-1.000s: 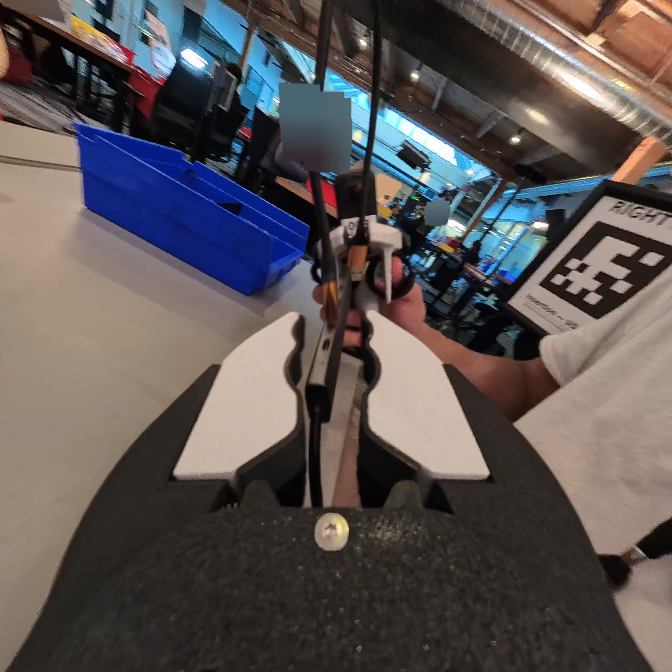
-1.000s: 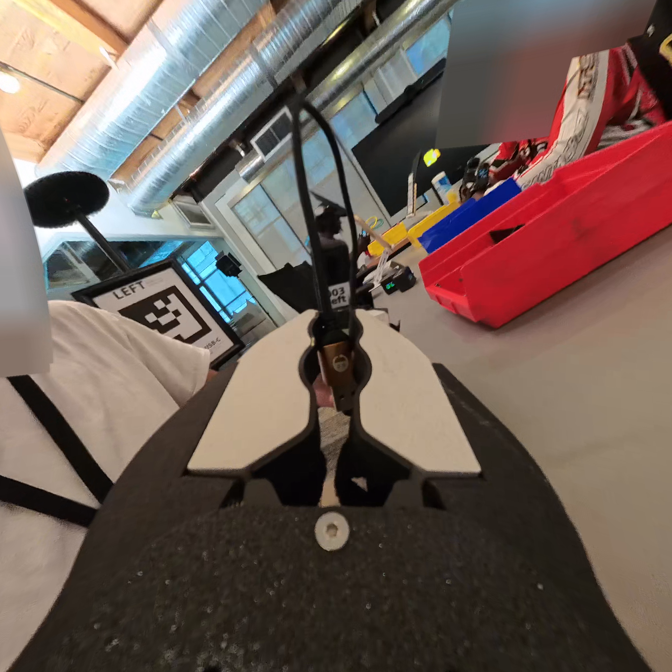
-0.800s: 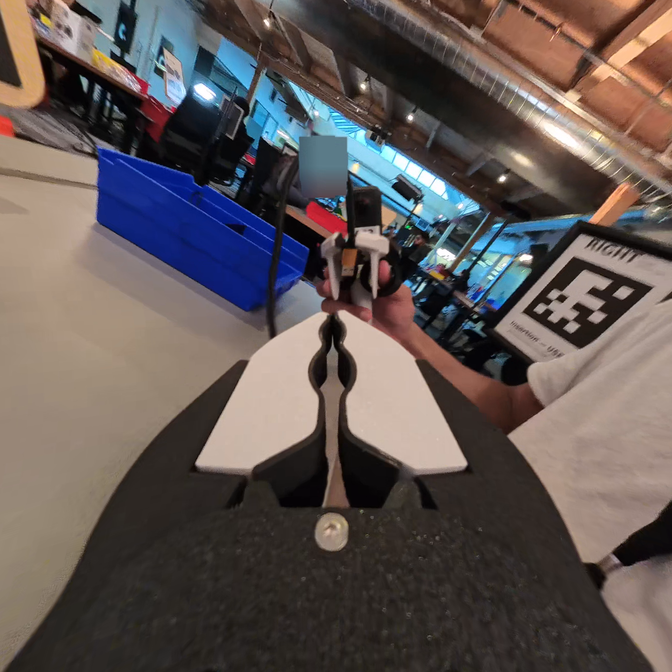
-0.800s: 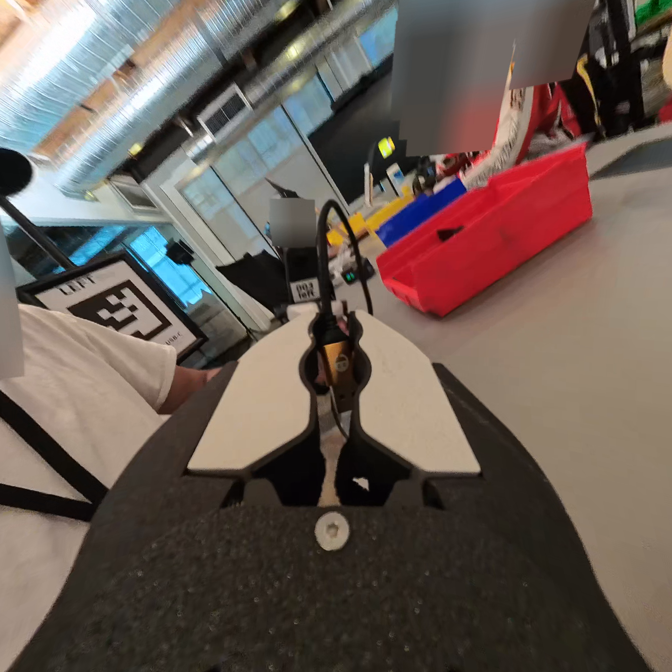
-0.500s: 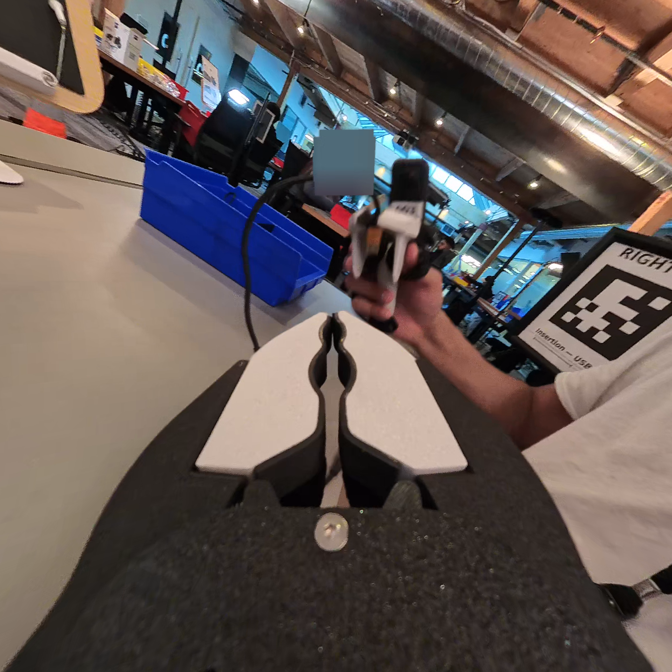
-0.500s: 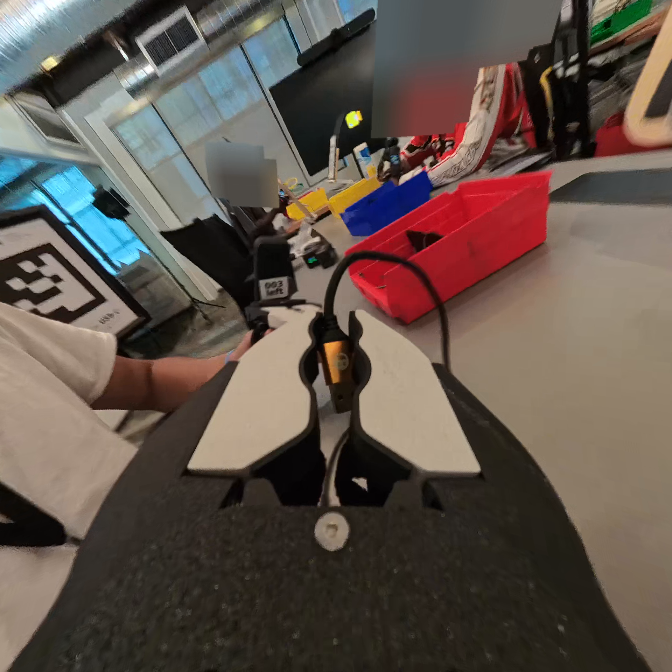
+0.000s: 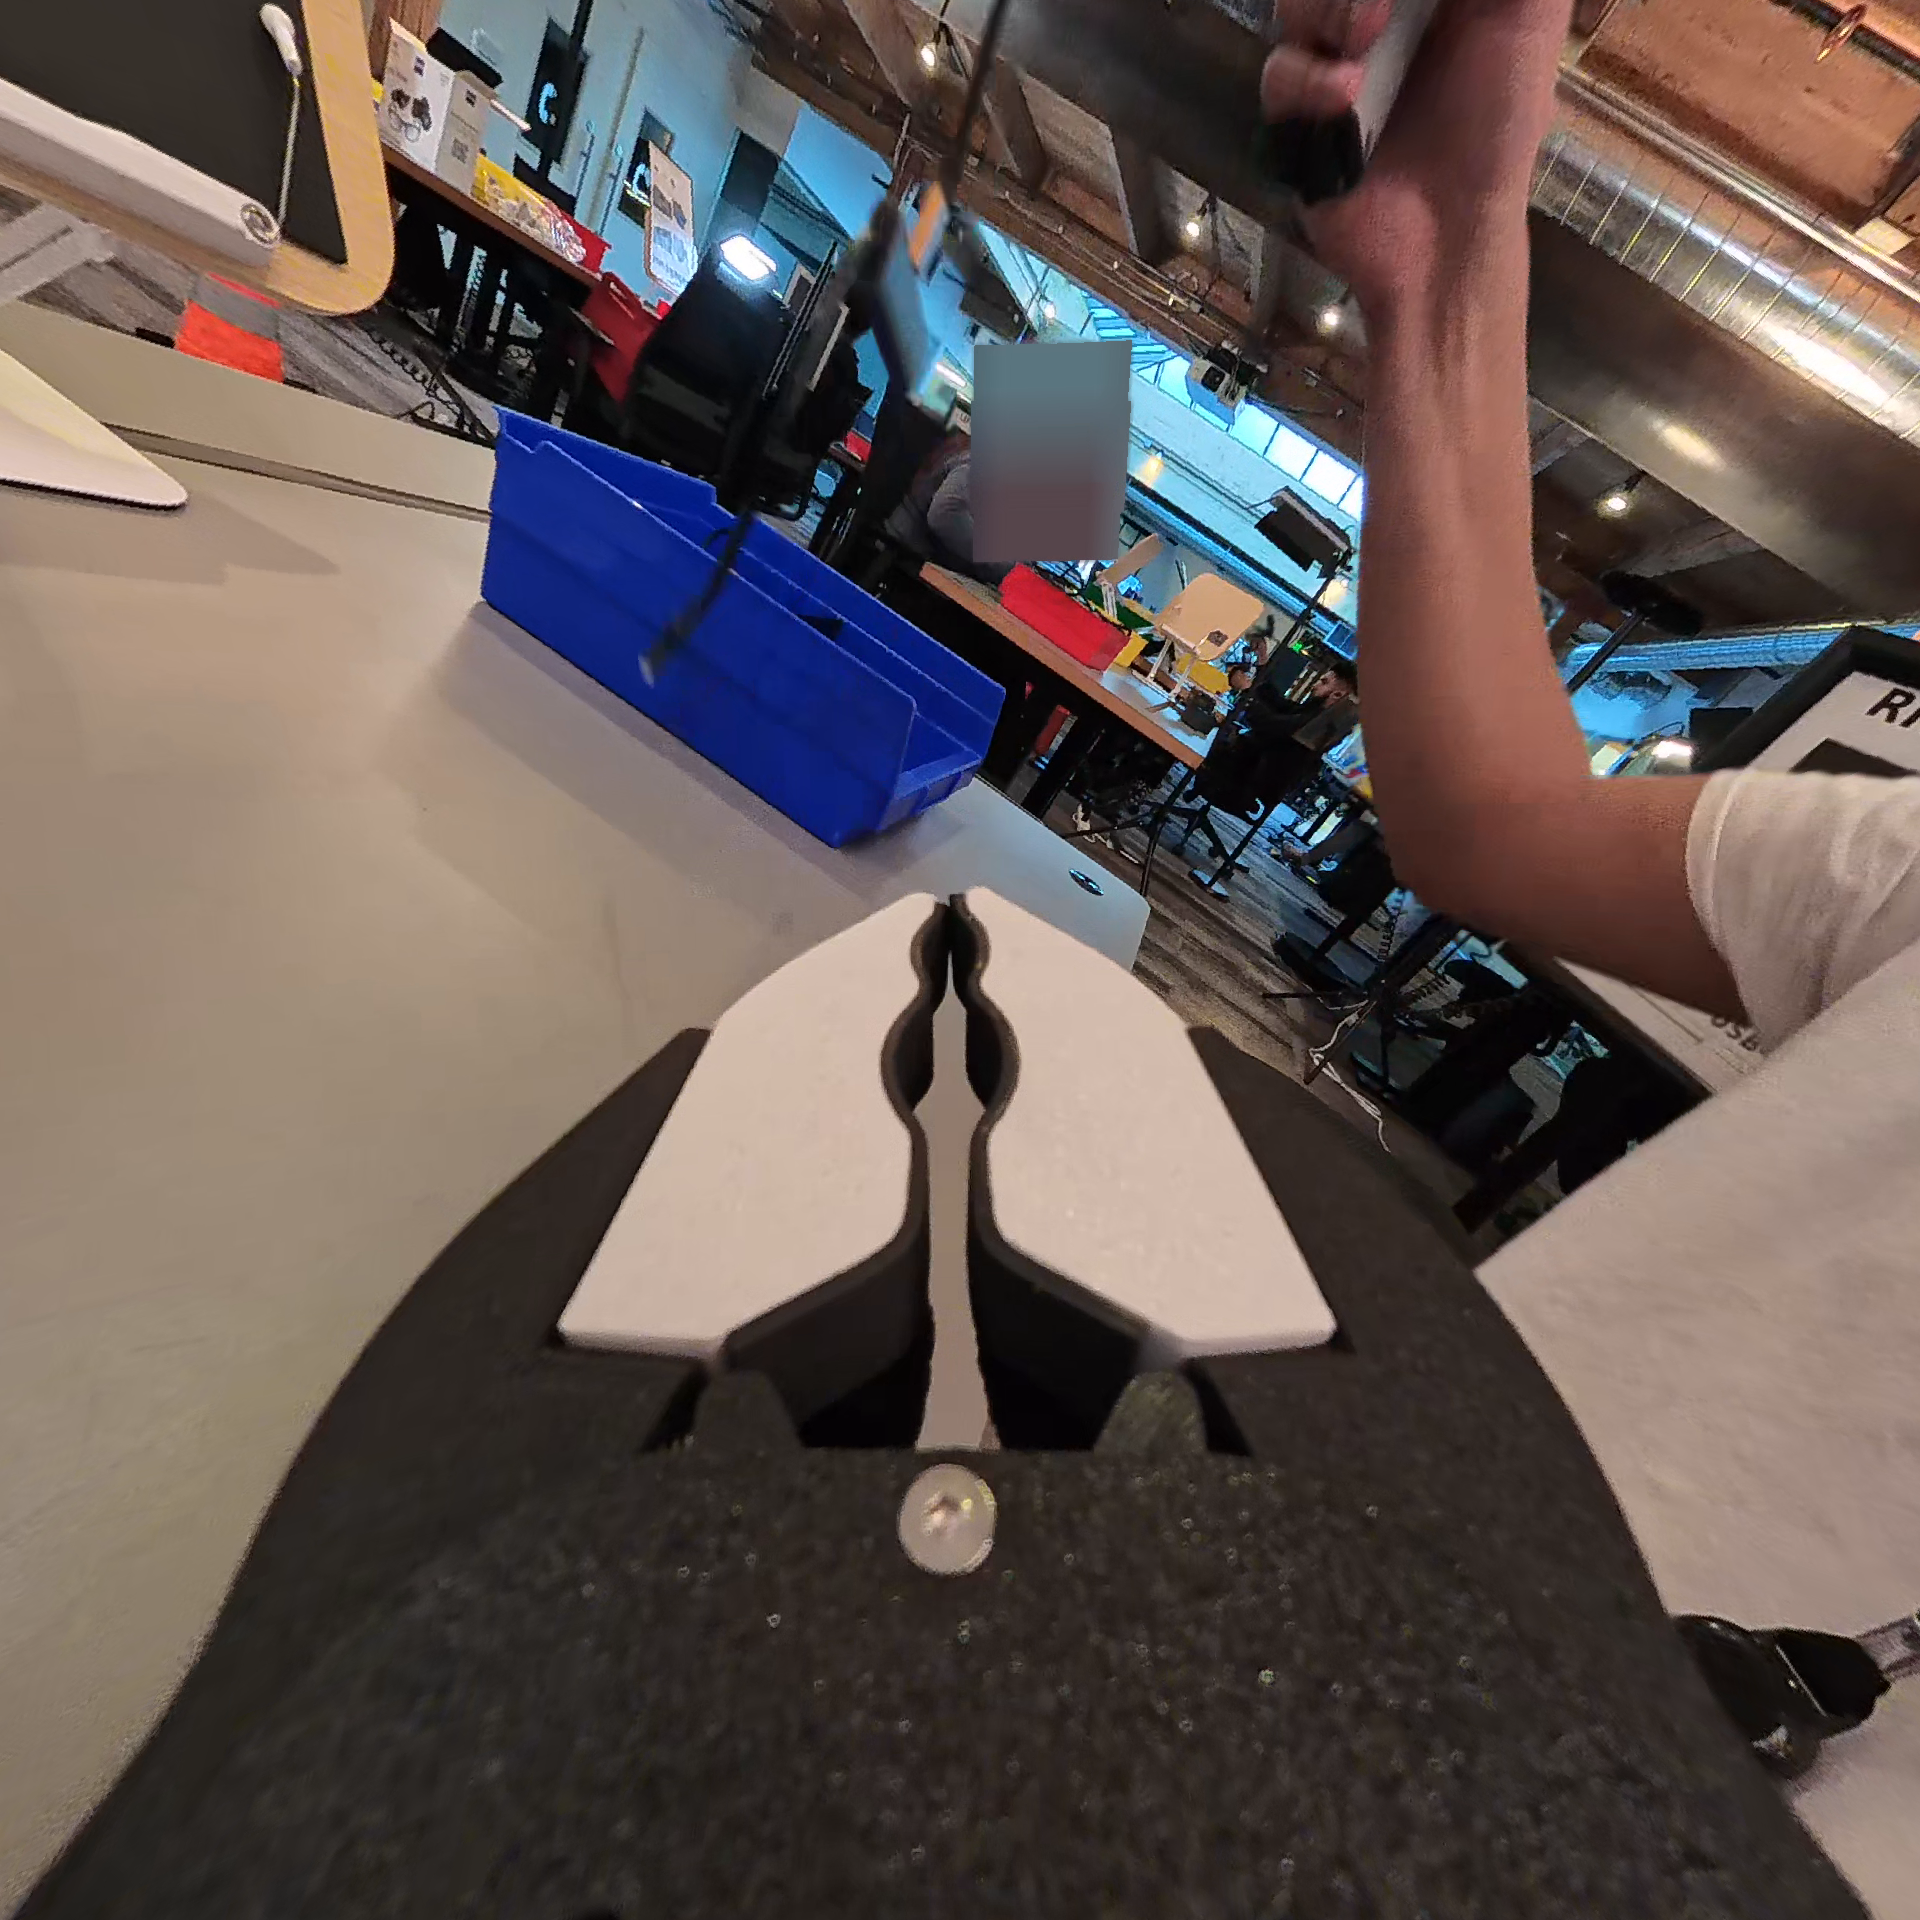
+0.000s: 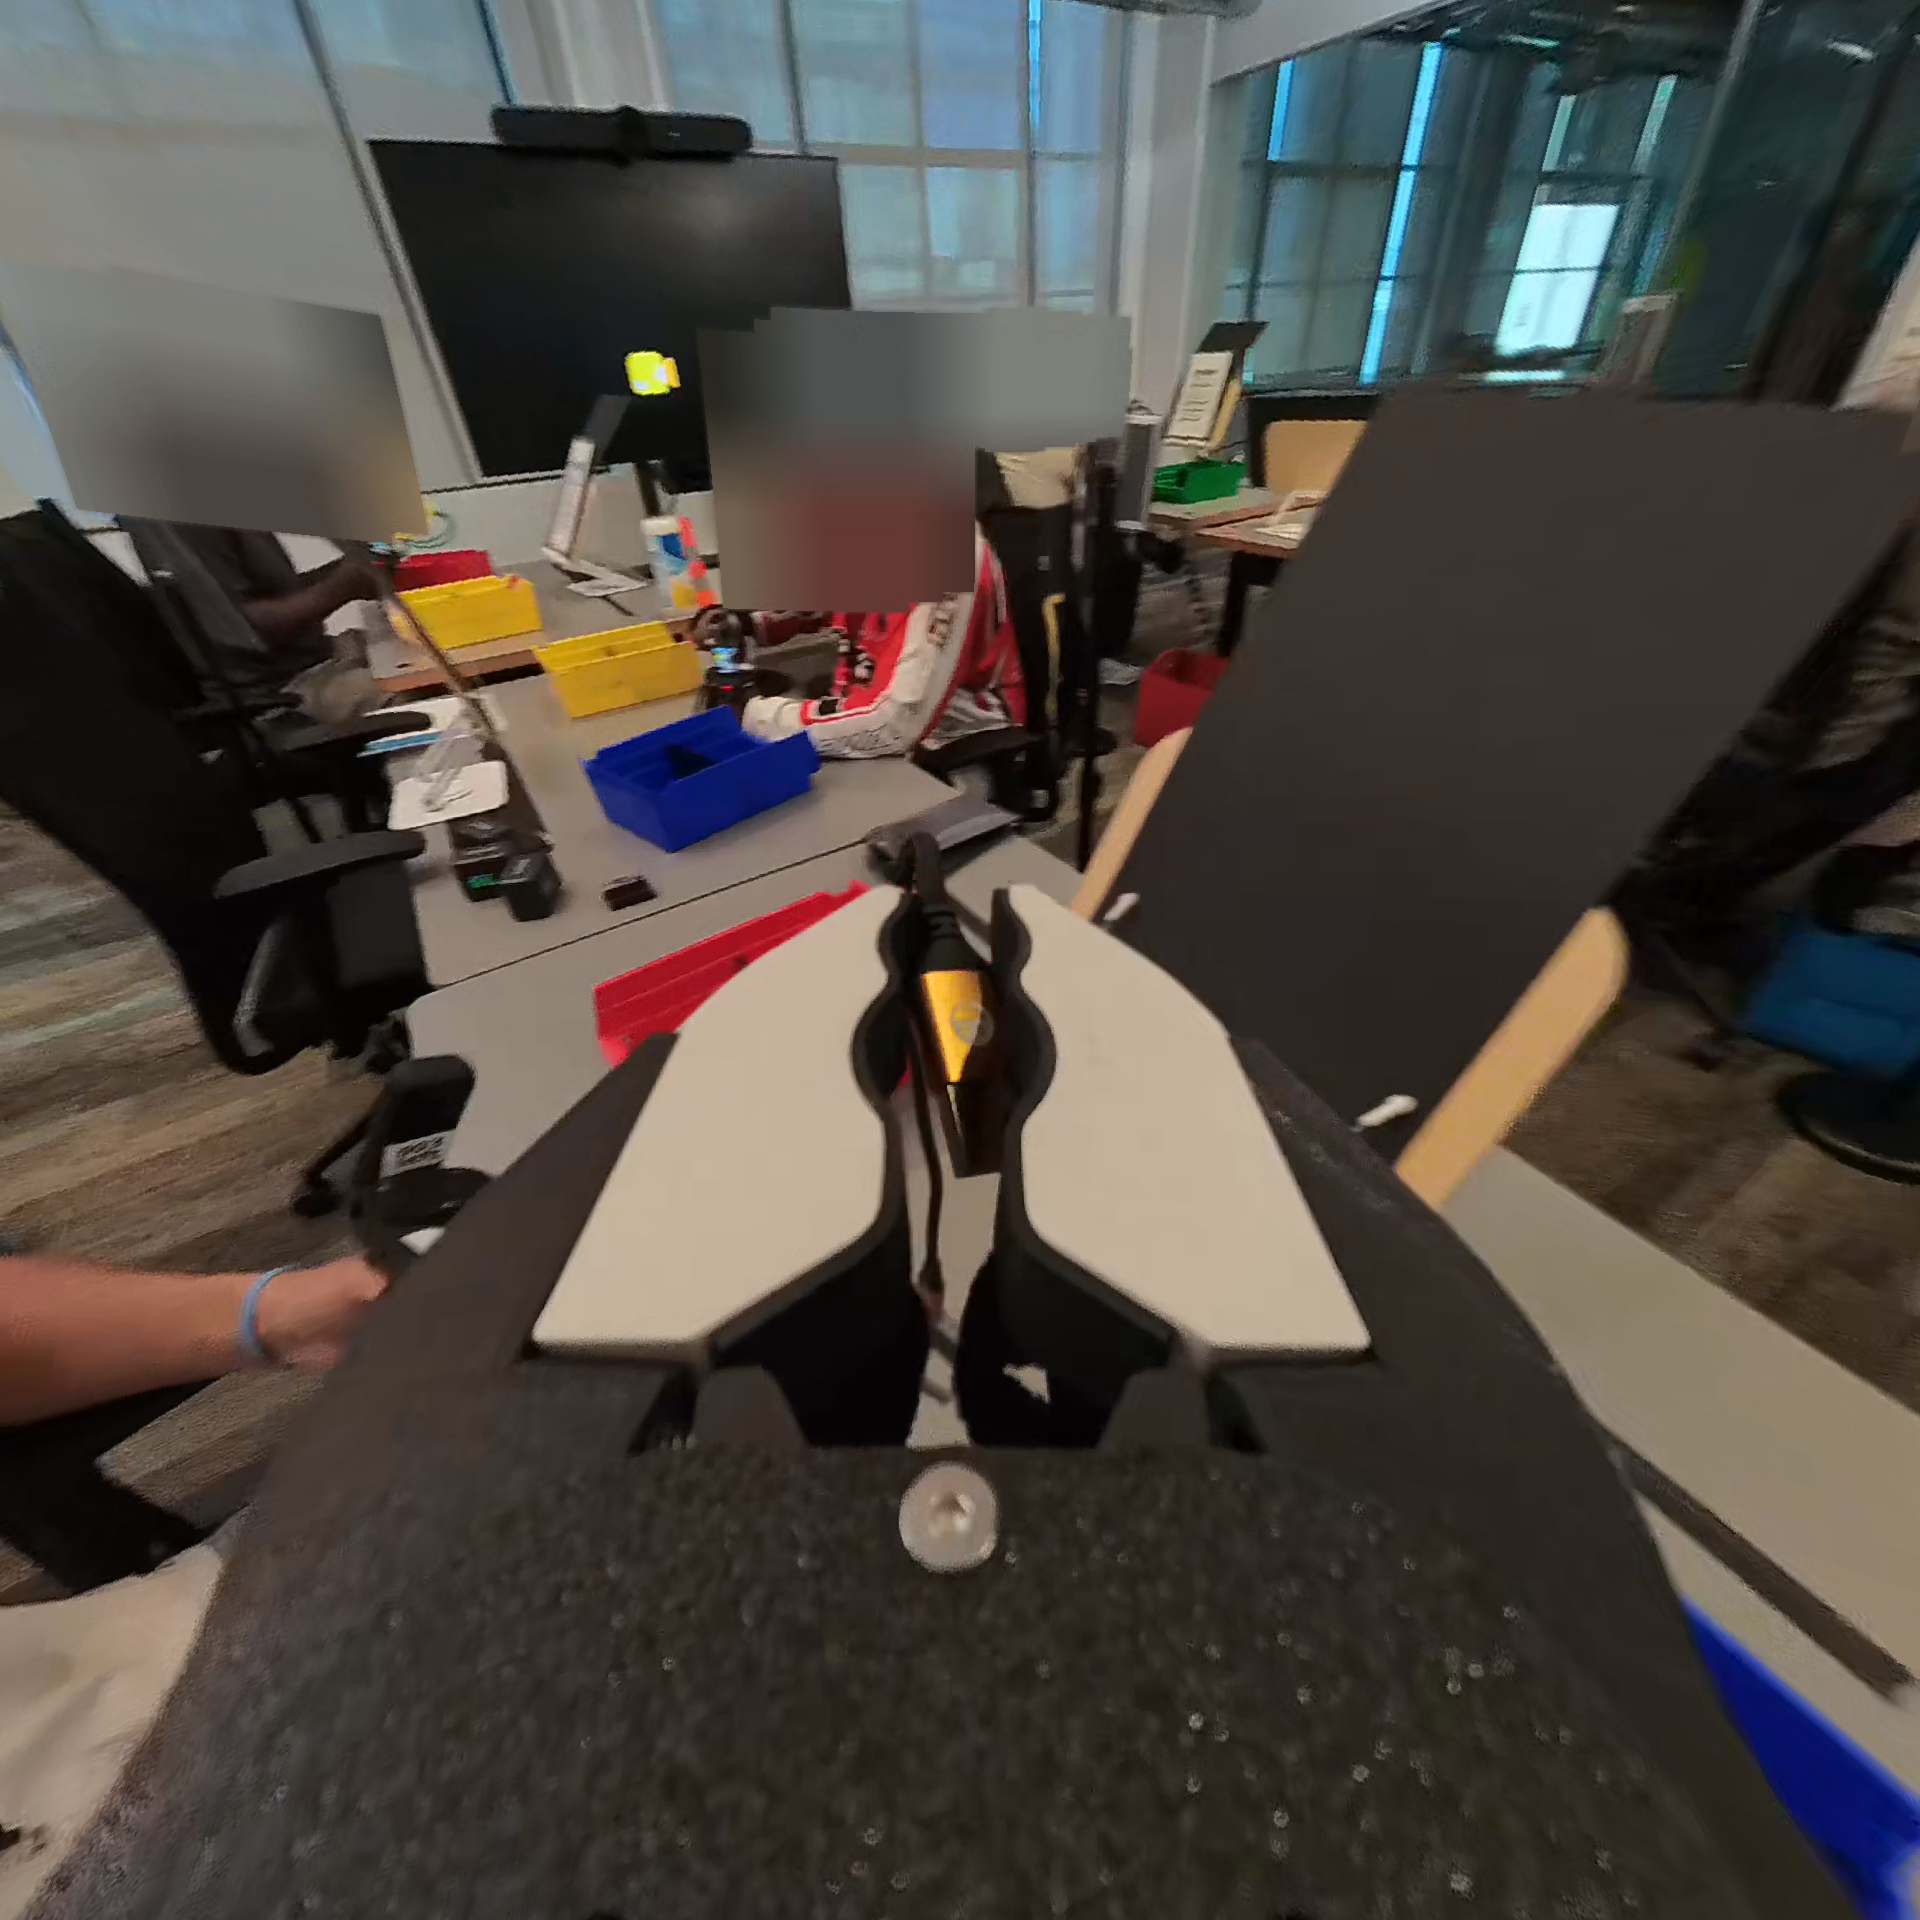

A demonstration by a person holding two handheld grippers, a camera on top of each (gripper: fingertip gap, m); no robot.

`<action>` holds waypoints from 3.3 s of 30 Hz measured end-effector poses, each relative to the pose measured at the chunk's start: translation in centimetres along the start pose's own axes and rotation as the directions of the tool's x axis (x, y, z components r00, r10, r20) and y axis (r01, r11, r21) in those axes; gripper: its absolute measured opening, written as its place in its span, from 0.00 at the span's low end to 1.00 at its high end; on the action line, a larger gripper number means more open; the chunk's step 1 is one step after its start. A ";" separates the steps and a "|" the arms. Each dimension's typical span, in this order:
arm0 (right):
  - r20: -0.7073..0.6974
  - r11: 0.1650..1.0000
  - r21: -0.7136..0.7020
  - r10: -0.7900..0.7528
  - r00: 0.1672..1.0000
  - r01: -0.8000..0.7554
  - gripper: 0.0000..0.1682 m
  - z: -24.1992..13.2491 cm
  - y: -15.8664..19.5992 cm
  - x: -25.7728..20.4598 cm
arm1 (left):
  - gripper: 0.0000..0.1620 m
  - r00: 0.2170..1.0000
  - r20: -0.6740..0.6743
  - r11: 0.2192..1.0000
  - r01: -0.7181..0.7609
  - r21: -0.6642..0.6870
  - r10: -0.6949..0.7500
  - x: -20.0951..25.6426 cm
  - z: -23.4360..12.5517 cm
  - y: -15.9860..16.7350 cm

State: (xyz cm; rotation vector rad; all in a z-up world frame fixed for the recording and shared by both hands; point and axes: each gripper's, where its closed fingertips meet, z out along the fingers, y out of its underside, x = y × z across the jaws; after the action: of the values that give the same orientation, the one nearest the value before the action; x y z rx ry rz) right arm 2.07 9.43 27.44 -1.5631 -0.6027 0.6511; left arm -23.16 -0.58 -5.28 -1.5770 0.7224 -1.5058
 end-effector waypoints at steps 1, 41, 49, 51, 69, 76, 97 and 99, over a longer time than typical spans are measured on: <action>-0.034 1.000 0.003 -0.006 0.999 0.006 0.08 -0.5 -1.2 1.6 | 0.00 1.000 0.000 1.000 0.000 -0.002 0.000 0.0 0.0 0.0; -0.531 0.343 -0.809 -0.079 0.844 -0.477 0.12 -2.3 40.9 25.4 | 0.00 0.999 0.034 0.996 -0.005 -0.095 0.008 -1.3 0.9 1.8; -0.458 0.322 -0.854 -0.095 0.884 -0.408 0.51 -6.3 35.4 23.5 | 0.00 1.000 0.023 0.995 0.007 -0.099 -0.005 -1.3 0.4 1.9; -0.459 0.359 -0.842 -0.084 0.884 -0.403 0.49 -6.6 32.7 23.1 | 0.00 1.000 0.012 0.994 0.029 -0.102 -0.028 -1.3 0.4 2.0; -0.223 0.243 -0.951 -0.106 0.969 -0.192 0.10 7.3 36.1 25.9 | 0.00 0.995 0.023 0.991 0.104 -0.081 -0.102 -3.6 0.8 1.3; -0.093 0.336 -0.940 -0.402 0.911 0.053 0.07 5.3 33.9 26.2 | 0.00 0.993 0.017 0.991 0.121 -0.057 -0.121 -3.1 0.0 1.1; -0.161 0.739 -0.660 -0.315 0.935 0.135 0.02 -6.1 27.4 24.3 | 0.00 0.999 0.013 0.993 0.049 -0.104 -0.048 -2.0 0.8 1.8; -0.153 0.722 -0.680 -0.311 0.938 0.128 0.02 -7.0 28.5 24.3 | 0.00 0.999 0.014 0.993 0.051 -0.103 -0.049 -2.1 0.9 1.8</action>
State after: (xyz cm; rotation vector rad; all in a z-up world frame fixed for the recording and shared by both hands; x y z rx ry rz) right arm 24.19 19.29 -1.94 -2.1522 -0.8654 0.0134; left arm -22.32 0.44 -7.85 -1.6911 0.7708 -1.5155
